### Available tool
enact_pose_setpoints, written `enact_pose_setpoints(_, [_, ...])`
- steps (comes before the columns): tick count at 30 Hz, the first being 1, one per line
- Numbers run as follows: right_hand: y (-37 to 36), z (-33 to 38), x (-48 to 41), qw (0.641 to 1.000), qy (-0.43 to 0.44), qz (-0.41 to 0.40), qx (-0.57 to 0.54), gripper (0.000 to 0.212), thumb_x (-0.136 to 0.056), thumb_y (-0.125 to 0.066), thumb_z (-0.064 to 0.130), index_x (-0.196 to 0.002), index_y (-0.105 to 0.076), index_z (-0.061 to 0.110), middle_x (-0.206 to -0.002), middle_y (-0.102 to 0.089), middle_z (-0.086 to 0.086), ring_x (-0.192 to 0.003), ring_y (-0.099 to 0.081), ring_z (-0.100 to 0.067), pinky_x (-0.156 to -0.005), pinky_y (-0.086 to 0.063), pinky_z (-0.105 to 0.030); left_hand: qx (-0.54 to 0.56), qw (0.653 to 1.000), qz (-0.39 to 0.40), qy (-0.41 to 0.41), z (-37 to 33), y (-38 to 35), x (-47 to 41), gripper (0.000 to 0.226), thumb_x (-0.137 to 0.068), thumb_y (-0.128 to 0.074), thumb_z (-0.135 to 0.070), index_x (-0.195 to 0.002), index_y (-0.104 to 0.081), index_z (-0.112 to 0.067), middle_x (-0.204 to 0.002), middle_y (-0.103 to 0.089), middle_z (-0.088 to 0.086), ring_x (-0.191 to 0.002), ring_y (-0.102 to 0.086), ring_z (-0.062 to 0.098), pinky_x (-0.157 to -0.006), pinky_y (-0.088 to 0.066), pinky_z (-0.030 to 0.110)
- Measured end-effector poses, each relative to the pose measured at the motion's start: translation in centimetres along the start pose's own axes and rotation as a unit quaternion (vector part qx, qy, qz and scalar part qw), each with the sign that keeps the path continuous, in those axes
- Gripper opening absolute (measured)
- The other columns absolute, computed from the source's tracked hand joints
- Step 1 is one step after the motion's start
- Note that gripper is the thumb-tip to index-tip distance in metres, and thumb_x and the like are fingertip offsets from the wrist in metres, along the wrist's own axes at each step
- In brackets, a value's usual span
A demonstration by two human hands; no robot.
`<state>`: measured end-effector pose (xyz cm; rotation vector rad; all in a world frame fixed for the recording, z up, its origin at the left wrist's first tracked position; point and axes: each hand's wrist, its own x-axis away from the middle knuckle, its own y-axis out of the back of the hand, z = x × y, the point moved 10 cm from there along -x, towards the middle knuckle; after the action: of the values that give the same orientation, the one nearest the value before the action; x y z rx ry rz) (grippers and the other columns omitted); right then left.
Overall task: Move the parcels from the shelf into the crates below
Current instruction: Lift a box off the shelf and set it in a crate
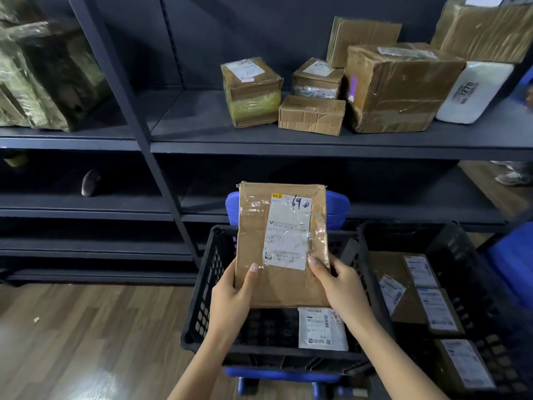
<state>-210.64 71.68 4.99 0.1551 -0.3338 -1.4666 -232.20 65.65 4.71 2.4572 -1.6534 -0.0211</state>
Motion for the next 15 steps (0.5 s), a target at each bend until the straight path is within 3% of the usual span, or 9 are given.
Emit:
enact_pose_setpoints(2, [-1.8, -2.2, -0.9, 0.999, -0.032, -0.003, 0.021, 0.027, -0.093, -0.056, 0.041, -0.115, -0.066, 0.028, -0.089, -0.067, 0.022, -0.086, -0.06, 0.008, -0.068, -0.042, -0.004, -0.037, 0.999, 0.018, 0.027, 2.6, 0.4, -1.4, 0.019, -0.094, -0.057, -0.033, -0.109, -0.066, -0.027, -0.09, -0.074, -0.015, -0.091, -0.069, 0.001, -0.08, -0.053, 0.019])
enact_pose_setpoints(5, [-4.8, -5.6, -1.7, 0.996, -0.084, 0.0, 0.022, 0.027, -0.094, -0.054, 0.04, -0.112, -0.066, 0.022, -0.085, -0.064, 0.018, -0.079, -0.057, 0.007, -0.06, -0.04, -0.006, -0.117, 0.99, 0.031, 0.071, 6.3, 1.5, -2.9, 0.019, -0.094, -0.057, -0.036, -0.1, -0.065, -0.021, -0.079, -0.069, -0.004, -0.076, -0.063, 0.001, -0.064, -0.043, 0.011])
enact_pose_setpoints(9, [-8.2, -10.2, -2.0, 0.988, -0.143, 0.018, 0.053, 0.029, -0.096, -0.052, 0.04, -0.111, -0.065, 0.018, -0.084, -0.066, 0.01, -0.074, -0.056, 0.003, -0.057, -0.041, -0.011, -0.182, 0.97, 0.071, 0.147, 11.5, 2.3, -4.1, 0.032, -0.094, -0.056, -0.041, -0.106, -0.063, -0.012, -0.09, -0.068, -0.002, -0.084, -0.063, 0.014, -0.062, -0.041, 0.02])
enact_pose_setpoints(11, [-9.2, -12.2, -2.0, 0.984, -0.164, 0.03, 0.068, 0.035, -0.095, -0.052, 0.042, -0.112, -0.066, 0.015, -0.089, -0.068, 0.003, -0.075, -0.058, -0.004, -0.064, -0.043, -0.019, -0.204, 0.96, 0.088, 0.173, 13.4, 2.4, -4.4, 0.031, -0.094, -0.056, -0.041, -0.097, -0.061, -0.011, -0.086, -0.065, -0.003, -0.083, -0.06, 0.015, -0.064, -0.04, 0.023])
enact_pose_setpoints(15, [-10.8, -15.9, -2.6, 0.971, -0.197, 0.061, 0.118, 0.038, -0.094, -0.052, 0.045, -0.111, -0.066, 0.013, -0.096, -0.07, -0.001, -0.078, -0.061, -0.01, -0.063, -0.044, -0.022, -0.261, 0.94, 0.107, 0.189, 15.8, 2.1, -5.3, 0.024, -0.093, -0.058, -0.036, -0.079, -0.052, -0.017, -0.076, -0.059, -0.006, -0.077, -0.055, 0.014, -0.057, -0.036, 0.02])
